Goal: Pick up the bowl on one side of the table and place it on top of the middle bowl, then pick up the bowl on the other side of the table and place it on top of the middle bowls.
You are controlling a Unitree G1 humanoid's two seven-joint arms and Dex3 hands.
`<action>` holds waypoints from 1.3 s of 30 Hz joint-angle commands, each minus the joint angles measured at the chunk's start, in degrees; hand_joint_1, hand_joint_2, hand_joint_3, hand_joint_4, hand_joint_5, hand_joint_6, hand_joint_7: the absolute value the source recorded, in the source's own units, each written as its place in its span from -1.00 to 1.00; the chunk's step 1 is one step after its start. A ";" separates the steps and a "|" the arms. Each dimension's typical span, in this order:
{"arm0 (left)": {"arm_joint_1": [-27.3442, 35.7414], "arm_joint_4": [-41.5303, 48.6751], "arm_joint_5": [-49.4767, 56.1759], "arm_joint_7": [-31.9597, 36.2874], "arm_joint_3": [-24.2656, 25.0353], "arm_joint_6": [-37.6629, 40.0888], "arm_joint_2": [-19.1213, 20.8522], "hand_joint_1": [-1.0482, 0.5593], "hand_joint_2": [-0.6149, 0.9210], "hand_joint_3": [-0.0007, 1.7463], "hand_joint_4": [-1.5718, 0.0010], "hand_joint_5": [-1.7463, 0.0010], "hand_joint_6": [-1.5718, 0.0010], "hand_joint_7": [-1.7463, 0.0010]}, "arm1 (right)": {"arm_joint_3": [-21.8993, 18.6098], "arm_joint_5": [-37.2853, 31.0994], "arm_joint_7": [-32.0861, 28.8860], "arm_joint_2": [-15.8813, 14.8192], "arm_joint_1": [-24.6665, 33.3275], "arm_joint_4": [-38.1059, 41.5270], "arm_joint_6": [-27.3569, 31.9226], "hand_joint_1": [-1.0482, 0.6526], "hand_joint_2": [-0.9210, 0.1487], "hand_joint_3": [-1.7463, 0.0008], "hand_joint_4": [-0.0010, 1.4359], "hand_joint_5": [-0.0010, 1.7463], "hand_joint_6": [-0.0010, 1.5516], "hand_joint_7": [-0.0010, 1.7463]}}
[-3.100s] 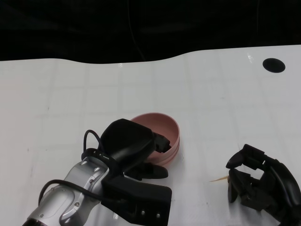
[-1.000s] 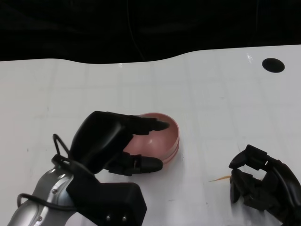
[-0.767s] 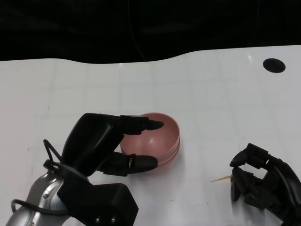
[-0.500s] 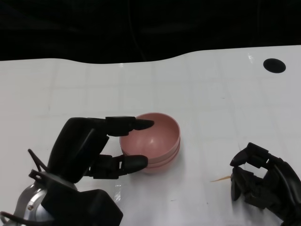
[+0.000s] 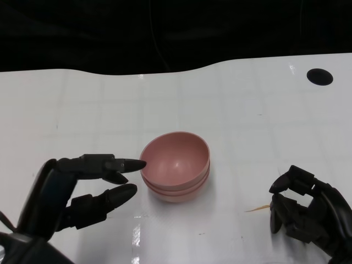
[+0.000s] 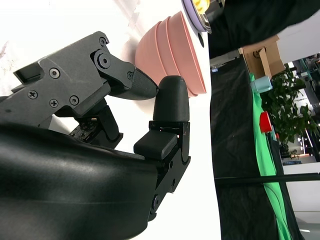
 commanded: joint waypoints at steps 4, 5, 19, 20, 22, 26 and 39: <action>4.97 1.98 -10.31 -6.40 3.18 -1.23 0.70 -0.30 1.00 -0.65 0.00 -0.22 -0.43 0.92 | -0.73 0.68 0.57 -0.89 0.07 -0.03 -0.33 0.07 -0.39 -0.15 0.22 1.00 -0.03 0.80; 6.19 2.24 -12.64 -7.84 3.80 -1.02 0.73 -0.26 1.00 -0.64 0.01 -0.21 -0.42 0.92 | -0.79 0.73 0.59 -0.94 0.10 -0.11 -0.15 0.07 -0.39 -0.15 0.22 1.00 -0.03 0.80; 8.36 4.95 -30.33 -21.50 8.70 4.19 -3.52 -0.11 0.96 -0.61 0.14 -0.39 -0.42 0.89 | -1.22 0.65 0.95 -1.00 -0.08 0.23 -0.18 0.07 -0.40 -0.15 0.20 1.00 -0.05 0.81; 8.37 5.93 -32.99 -22.89 9.52 6.16 -3.73 -0.04 0.95 -0.56 0.13 -0.43 -0.44 0.87 | -1.19 0.53 0.78 -1.01 -0.03 0.17 -0.15 0.06 -0.39 -0.15 0.21 1.00 -0.05 0.81; 8.28 7.47 -36.55 -25.17 10.82 8.96 -3.99 0.19 0.66 0.01 0.09 -0.54 -0.41 0.67 | -1.20 0.52 0.65 -0.97 0.01 0.10 -0.01 0.05 -0.38 -0.15 0.21 1.00 -0.05 0.81; 7.59 9.58 -37.57 -27.68 12.36 10.07 -4.66 0.31 0.51 0.34 0.02 -0.65 -0.14 -0.08 | -1.22 0.63 0.95 -1.00 0.06 0.14 0.02 0.06 -0.38 -0.16 0.21 1.00 -0.05 0.81; 5.36 13.53 -35.90 -29.43 14.20 11.00 -6.84 0.36 0.54 0.51 -0.19 -1.00 -0.04 -0.92 | -1.26 0.57 0.55 -0.98 -0.23 0.34 0.07 0.06 -0.37 -0.15 0.21 1.00 -0.04 0.81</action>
